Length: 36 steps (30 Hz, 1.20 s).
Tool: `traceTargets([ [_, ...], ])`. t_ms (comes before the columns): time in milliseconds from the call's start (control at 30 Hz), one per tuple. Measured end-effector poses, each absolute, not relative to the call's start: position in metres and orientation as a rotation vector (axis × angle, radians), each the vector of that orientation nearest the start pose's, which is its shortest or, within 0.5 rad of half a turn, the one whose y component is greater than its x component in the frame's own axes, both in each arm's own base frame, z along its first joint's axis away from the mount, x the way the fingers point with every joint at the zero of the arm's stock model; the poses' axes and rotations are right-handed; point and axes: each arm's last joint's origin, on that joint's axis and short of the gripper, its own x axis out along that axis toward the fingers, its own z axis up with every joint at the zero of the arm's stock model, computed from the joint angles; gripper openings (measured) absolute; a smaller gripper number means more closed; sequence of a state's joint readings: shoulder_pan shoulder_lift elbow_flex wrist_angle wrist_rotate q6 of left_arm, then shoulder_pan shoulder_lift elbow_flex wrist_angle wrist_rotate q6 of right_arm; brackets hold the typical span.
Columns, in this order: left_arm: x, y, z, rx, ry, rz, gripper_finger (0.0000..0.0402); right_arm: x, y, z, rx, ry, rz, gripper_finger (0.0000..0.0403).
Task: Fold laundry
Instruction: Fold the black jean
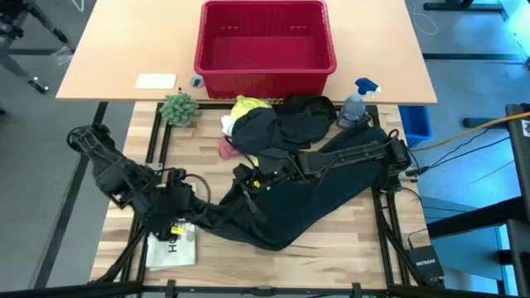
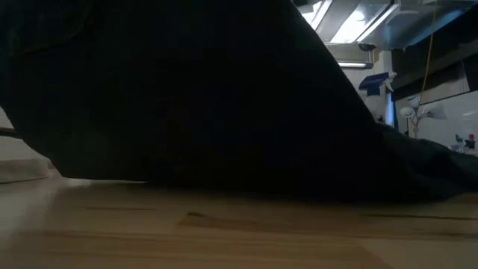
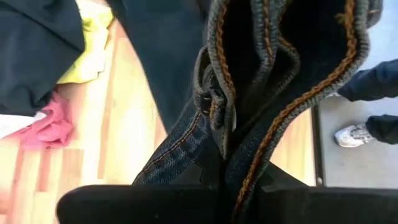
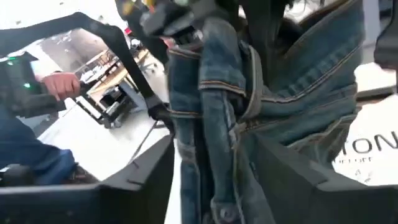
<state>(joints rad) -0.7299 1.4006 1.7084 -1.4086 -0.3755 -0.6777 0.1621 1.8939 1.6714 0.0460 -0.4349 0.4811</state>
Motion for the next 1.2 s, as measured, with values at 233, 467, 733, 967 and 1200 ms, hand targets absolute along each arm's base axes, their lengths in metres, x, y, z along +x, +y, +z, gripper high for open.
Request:
traceTargets([
  [233, 0.158, -0.165, 0.419, -0.097, 0.911, 0.040, 0.0005, 0.416, 0.075, 0.354, 0.385, 0.418, 0.298, 0.0214],
  [467, 0.130, -0.183, 0.435, -0.175, 0.800, 0.005, 0.0005, 0.385, 0.060, 0.329, 0.219, 0.793, -0.074, 0.0195],
  [733, 0.094, -0.200, 0.434, -0.340, 0.891, -0.040, 0.0004, 0.368, 0.057, 0.296, 0.210, 0.964, -0.159, 0.0182],
  [967, 0.066, -0.221, 0.420, -0.412, 1.019, -0.005, 0.0004, 0.361, 0.050, 0.273, 0.319, 0.918, -0.220, 0.0182],
  [1200, 0.079, -0.228, 0.418, -0.241, 0.639, 0.060, 0.0004, 0.356, 0.038, 0.264, 0.509, 0.672, -0.290, 0.0182],
])
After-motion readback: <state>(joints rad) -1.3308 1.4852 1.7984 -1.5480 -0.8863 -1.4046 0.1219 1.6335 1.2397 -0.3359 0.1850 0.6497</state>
